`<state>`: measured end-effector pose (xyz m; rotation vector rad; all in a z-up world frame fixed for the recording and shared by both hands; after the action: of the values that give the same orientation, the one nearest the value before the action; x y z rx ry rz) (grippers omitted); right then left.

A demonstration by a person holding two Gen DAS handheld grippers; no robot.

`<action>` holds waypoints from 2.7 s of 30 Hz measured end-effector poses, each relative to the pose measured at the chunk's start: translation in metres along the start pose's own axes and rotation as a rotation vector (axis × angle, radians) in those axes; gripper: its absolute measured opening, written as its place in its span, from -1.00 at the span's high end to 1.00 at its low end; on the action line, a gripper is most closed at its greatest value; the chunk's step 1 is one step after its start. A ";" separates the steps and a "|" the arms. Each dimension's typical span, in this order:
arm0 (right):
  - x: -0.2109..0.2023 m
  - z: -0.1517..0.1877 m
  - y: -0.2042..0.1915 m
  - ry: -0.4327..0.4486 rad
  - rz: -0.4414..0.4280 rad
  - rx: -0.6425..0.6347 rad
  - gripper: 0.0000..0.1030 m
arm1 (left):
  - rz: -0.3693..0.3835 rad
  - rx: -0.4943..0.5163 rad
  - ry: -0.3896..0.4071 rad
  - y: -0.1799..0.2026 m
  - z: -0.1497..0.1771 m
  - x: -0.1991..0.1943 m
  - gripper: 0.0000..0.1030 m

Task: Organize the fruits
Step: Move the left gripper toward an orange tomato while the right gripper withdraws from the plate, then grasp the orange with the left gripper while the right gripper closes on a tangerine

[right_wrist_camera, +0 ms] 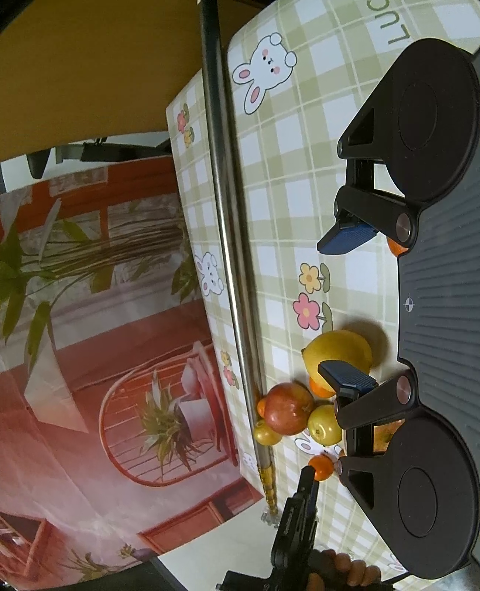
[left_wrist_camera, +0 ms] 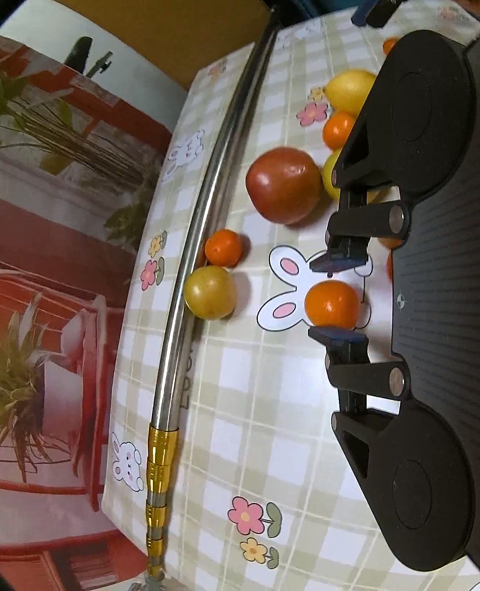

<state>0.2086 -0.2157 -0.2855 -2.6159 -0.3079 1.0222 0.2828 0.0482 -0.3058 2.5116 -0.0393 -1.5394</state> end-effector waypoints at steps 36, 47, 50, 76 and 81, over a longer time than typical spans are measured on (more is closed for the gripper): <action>-0.002 0.044 0.036 -0.063 0.100 0.005 0.08 | 0.061 0.215 0.180 0.050 0.050 -0.070 0.27; 0.009 0.049 0.042 -0.116 0.105 0.017 0.33 | 0.051 0.248 0.162 0.055 0.080 -0.072 0.27; 0.009 0.049 0.043 -0.116 0.100 0.026 0.34 | 0.048 0.254 0.155 0.055 0.084 -0.070 0.27; -0.001 0.029 0.009 -0.065 0.015 -0.025 0.35 | -0.019 0.394 0.078 0.069 0.104 -0.037 0.27; -0.002 0.029 0.008 -0.065 0.015 -0.027 0.35 | -0.027 0.399 0.076 0.069 0.107 -0.036 0.27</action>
<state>0.1879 -0.2177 -0.3078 -2.6160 -0.3195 1.1177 0.1768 -0.0310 -0.3085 2.8802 -0.3342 -1.5752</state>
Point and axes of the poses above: each gripper's, at about its wrist camera, not at the fingertips, and x roughly the way its jaws point, y to its right, z to its underside, the point moved 9 cm from there along x, roughly the way its jaws point, and after that the axes turned 5 degrees about -y, right-handed, at the moved point
